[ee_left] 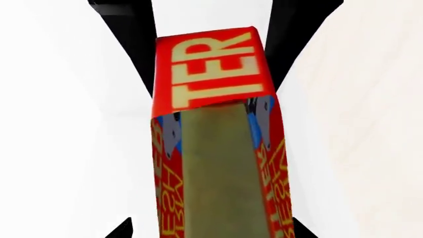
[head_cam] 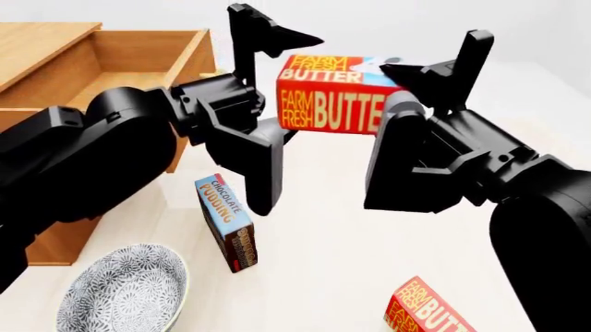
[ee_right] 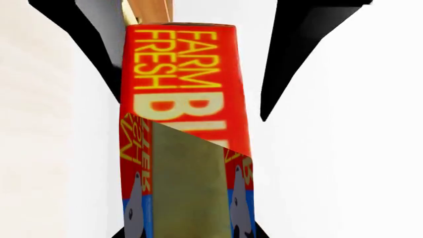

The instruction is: Put the butter at the front in the top drawer of the cabinet and close it.

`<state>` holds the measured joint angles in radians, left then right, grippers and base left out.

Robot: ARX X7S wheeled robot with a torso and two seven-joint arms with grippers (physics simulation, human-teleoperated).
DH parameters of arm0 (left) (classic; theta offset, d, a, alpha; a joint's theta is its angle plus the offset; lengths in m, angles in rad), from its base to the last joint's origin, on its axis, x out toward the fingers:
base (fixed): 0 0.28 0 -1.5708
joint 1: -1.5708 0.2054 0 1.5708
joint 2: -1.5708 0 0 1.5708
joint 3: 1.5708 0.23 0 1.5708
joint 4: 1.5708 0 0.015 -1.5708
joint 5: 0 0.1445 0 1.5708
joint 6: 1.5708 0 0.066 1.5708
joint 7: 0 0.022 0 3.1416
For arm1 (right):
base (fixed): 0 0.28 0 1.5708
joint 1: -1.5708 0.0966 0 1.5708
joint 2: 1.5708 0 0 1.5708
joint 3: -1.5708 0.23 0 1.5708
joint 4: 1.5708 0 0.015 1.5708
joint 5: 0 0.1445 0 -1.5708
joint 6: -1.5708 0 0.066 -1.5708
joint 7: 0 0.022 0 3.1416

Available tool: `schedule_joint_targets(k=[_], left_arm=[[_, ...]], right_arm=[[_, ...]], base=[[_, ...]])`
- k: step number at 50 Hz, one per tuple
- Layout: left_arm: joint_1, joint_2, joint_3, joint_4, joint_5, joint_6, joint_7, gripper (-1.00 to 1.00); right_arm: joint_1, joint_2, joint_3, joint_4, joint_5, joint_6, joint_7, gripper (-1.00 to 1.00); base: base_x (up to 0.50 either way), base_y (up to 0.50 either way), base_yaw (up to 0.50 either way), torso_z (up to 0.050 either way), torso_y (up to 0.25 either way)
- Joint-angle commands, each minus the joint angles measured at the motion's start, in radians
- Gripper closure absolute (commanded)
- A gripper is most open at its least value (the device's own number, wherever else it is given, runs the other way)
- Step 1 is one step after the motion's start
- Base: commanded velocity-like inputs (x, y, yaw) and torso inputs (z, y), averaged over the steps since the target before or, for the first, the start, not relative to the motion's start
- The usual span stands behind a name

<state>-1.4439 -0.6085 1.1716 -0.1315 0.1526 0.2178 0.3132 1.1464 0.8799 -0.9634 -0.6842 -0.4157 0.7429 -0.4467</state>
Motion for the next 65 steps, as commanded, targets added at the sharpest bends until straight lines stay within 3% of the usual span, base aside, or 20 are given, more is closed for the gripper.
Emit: schedule_joint_targets(k=[1, 19, 20, 42, 43, 59, 65], left_arm=[[0.006, -0.014, -0.010, 0.060, -0.011, -0.002, -0.002, -1.00], [0.025, -0.055, -0.027, 0.154, -0.027, -0.018, -0.008, -1.00], [0.026, -0.055, -0.027, 0.154, -0.029, -0.017, -0.009, 1.00], [0.017, -0.052, -0.043, 0.167, -0.008, -0.027, -0.030, 1.00], [0.015, -0.052, -0.044, 0.168, -0.007, -0.029, -0.029, 1.00], [-0.020, -0.084, -0.046, 0.187, 0.013, -0.077, 0.020, 1.00], [-0.028, -0.110, -0.070, 0.244, -0.033, -0.204, 0.063, 1.00]], right_arm=[[0.018, -0.010, 0.024, 0.003, -0.071, -0.034, 0.016, 1.00], [0.005, -0.019, 0.060, 0.042, -0.009, -0.050, 0.031, 1.00], [0.005, -0.018, 0.062, 0.040, -0.008, -0.048, 0.030, 1.00], [-0.021, -0.019, 0.123, -0.040, 0.041, -0.028, 0.047, 1.00], [-0.022, -0.017, 0.125, -0.042, 0.039, -0.028, 0.051, -1.00], [-0.126, 0.149, 0.256, -0.239, 0.059, 0.119, 0.071, -1.00], [-0.221, 0.243, 0.364, -0.349, 0.109, 0.218, 0.094, -1.00]], base=[[0.00, 0.00, 0.00, 0.000, 0.000], [0.00, 0.00, 0.00, 0.001, 0.001], [0.00, 0.00, 0.00, 0.000, 0.010], [0.00, 0.00, 0.00, 0.000, 0.001], [0.00, 0.00, 0.00, 0.000, 0.010], [0.00, 0.00, 0.00, 0.001, 0.001], [0.00, 0.00, 0.00, 0.000, 0.002]])
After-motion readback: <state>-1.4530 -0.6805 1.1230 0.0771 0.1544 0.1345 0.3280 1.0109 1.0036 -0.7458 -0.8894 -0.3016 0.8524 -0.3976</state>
